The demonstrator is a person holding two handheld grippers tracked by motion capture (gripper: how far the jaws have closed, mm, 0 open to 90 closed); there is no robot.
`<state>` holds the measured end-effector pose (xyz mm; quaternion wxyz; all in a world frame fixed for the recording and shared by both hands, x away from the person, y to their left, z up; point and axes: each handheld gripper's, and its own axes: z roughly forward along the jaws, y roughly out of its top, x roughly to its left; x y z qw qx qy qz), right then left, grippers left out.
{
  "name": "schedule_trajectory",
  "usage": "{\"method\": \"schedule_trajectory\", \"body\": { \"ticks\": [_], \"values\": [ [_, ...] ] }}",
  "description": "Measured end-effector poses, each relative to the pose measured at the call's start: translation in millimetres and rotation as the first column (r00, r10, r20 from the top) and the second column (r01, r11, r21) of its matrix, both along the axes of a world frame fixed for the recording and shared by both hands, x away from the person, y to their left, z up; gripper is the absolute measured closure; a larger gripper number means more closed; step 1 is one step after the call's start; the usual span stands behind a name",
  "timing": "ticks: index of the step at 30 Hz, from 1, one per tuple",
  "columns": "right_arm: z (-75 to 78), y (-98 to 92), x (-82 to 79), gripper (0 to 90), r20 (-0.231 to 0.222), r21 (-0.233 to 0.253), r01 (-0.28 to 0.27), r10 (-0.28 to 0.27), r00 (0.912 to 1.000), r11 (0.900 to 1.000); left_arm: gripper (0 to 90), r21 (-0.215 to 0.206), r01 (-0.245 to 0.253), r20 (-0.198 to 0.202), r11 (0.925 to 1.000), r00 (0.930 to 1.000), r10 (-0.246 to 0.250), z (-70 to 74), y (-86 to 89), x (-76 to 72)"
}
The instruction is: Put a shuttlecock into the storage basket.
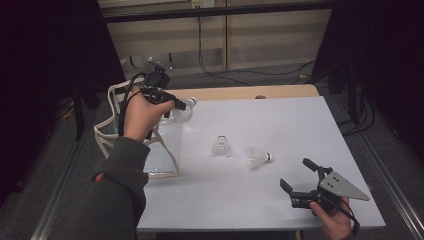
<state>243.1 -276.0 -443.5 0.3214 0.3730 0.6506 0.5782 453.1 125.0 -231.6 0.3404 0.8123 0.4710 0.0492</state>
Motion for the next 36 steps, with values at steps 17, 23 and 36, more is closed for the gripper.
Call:
{"method": "schedule_trajectory", "body": {
  "ticks": [17,23,36],
  "values": [
    [0.3,-0.4,-0.1,1.0,-0.001,0.002,0.004,-0.004,1.0,1.0,89.0,-0.008,-0.018,0.004,0.9998,0.9998,0.018,6.0,5.0,3.6],
    [0.4,-0.2,-0.2,1.1,0.0,0.004,0.003,-0.003,1.0,1.0,89.0,-0.015,-0.037,0.012,0.9992,0.9992,0.037,9.9,9.3,5.4],
    [0.4,-0.3,-0.2,1.0,0.0,0.002,0.001,-0.001,1.0,1.0,89.1,-0.011,-0.056,0.021,0.9984,0.9982,0.056,17.7,17.8,7.5]
  ]
}}
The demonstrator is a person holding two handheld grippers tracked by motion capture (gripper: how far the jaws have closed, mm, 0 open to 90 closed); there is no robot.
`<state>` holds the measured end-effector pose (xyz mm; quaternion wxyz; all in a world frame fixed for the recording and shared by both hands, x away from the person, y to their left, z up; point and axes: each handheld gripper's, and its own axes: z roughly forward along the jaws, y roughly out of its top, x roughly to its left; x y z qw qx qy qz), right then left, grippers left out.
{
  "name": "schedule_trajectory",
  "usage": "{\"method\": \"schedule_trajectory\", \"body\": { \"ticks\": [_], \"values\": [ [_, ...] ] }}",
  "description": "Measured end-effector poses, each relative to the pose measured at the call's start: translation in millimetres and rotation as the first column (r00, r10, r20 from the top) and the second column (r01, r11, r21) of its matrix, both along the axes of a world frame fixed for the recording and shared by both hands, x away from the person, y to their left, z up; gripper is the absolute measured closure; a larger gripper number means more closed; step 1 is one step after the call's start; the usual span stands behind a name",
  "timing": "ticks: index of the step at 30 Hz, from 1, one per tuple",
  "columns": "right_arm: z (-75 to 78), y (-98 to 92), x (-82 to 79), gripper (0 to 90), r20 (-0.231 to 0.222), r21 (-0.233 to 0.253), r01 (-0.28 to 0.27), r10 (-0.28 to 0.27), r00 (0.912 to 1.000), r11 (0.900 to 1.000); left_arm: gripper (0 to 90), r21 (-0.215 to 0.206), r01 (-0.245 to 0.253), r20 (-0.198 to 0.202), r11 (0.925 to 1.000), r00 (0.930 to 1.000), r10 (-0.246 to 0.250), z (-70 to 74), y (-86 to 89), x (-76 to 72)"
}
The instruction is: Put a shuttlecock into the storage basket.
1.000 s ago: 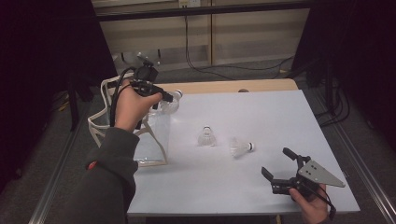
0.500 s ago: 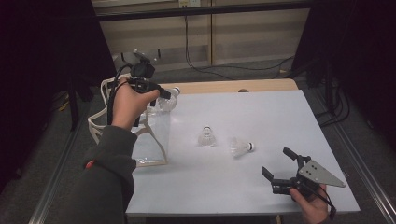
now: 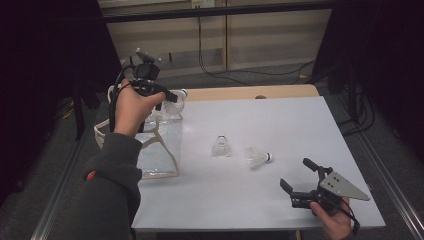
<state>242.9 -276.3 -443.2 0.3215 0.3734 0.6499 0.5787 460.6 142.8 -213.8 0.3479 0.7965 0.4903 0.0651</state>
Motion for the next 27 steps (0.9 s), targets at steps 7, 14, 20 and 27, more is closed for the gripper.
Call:
{"method": "schedule_trajectory", "body": {
  "ticks": [7,14,20,27],
  "values": [
    [0.0,0.0,0.0,1.1,0.0,0.0,0.0,0.0,1.0,1.0,89.0,0.009,-0.007,0.005,0.9999,1.0,0.007,3.1,2.9,0.8],
    [0.2,0.2,-0.2,1.1,0.0,0.0,-0.002,0.002,1.0,1.0,89.1,0.015,-0.029,0.012,0.9995,0.9995,0.028,6.3,9.2,1.8],
    [0.2,0.4,-0.3,1.1,0.0,0.0,-0.002,0.002,1.0,1.0,89.1,0.021,-0.042,0.017,0.9989,0.999,0.041,8.5,13.9,1.7],
    [0.4,0.3,-0.4,1.1,0.001,0.0,-0.003,0.003,1.0,1.0,89.0,0.025,-0.048,0.019,0.9985,0.9987,0.048,9.2,16.8,1.4]
  ]
}}
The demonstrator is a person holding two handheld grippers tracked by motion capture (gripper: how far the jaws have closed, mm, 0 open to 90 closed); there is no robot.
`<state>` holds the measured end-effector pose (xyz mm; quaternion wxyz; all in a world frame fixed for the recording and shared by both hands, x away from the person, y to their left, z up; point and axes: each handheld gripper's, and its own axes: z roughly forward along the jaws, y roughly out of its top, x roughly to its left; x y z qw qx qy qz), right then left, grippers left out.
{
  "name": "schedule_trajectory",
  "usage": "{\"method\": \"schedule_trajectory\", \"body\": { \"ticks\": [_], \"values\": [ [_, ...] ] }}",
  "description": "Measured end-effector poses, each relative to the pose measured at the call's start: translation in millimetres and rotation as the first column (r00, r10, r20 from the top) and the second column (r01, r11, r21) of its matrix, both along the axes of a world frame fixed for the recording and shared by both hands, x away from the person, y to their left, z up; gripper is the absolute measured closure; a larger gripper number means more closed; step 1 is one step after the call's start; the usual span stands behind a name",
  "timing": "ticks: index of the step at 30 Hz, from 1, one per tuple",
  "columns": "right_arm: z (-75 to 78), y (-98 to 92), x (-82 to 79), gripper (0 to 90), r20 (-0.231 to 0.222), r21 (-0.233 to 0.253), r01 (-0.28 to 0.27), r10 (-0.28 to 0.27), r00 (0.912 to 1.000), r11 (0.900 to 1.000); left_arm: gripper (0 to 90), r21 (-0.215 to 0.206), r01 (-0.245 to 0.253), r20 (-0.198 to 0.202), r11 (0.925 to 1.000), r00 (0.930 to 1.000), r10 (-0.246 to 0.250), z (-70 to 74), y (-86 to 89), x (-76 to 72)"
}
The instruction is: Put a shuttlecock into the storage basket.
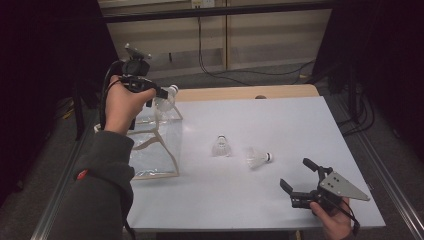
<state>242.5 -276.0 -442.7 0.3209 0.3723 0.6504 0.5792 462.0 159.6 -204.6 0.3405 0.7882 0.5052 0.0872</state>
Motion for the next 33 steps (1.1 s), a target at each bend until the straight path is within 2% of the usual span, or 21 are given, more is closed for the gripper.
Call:
{"method": "schedule_trajectory", "body": {
  "ticks": [13,33],
  "values": [
    [0.1,0.1,0.4,1.1,0.001,0.0,0.001,-0.001,1.0,1.0,89.1,0.02,-0.008,0.002,0.9998,1.0,0.008,2.1,4.6,-0.7],
    [-0.2,-3.8,-1.8,1.1,0.002,0.001,0.016,-0.016,0.9999,1.0,89.1,0.029,-0.026,-0.002,0.9992,0.9997,0.026,5.8,17.2,0.1]
  ]
}}
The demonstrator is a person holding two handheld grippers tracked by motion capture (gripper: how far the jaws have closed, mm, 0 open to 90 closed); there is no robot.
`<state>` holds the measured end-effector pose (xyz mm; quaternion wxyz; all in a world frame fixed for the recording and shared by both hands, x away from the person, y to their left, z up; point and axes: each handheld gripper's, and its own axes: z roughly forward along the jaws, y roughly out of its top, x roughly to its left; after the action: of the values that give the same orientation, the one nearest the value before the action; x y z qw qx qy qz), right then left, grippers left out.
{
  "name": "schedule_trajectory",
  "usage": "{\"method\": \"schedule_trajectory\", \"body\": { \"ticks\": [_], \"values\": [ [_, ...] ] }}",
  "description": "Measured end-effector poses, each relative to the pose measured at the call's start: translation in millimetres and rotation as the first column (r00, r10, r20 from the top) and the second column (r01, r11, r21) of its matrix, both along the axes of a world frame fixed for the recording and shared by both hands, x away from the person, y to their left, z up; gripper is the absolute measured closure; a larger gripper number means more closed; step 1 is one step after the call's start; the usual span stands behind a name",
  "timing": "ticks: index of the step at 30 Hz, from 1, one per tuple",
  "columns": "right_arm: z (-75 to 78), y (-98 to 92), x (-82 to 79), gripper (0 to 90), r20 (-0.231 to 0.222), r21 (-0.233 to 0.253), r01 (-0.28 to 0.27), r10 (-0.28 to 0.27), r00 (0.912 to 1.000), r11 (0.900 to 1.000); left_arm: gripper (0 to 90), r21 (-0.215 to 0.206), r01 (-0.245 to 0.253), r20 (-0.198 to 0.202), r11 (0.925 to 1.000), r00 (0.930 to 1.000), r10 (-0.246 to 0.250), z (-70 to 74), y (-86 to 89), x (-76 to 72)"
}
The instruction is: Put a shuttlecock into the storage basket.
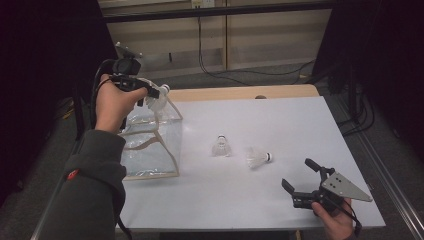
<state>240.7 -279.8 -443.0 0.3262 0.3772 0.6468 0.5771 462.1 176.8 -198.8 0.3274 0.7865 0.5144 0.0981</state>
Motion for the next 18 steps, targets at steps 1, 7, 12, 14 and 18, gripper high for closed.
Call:
{"method": "schedule_trajectory", "body": {
  "ticks": [1,7,12,14,18],
  "values": [
    [-0.2,-0.1,-0.3,1.1,-0.001,0.003,-0.001,0.001,1.0,1.0,89.1,0.001,0.001,-0.001,1.0,1.0,-0.001,-0.1,0.3,0.2],
    [-0.6,-0.7,-1.6,1.1,-0.005,-0.003,-0.003,0.003,1.0,1.0,89.1,0.001,-0.006,-0.002,1.0,1.0,0.006,-0.1,3.3,1.4],
    [-0.9,-1.0,-1.7,1.1,-0.005,-0.002,0.0,0.0,1.0,1.0,89.1,-0.002,-0.014,-0.003,0.9999,0.9999,0.014,0.6,7.8,2.3],
    [-0.9,-0.8,-1.7,1.1,-0.008,-0.002,-0.002,0.002,1.0,1.0,89.1,-0.003,-0.017,-0.002,0.9998,0.9998,0.017,0.6,8.6,2.5],
    [-1.0,0.0,-1.1,1.1,-0.008,-0.002,-0.004,0.004,1.0,1.0,89.1,-0.004,-0.025,-0.002,0.9997,0.9997,0.025,0.7,11.0,3.0]
  ]
}}
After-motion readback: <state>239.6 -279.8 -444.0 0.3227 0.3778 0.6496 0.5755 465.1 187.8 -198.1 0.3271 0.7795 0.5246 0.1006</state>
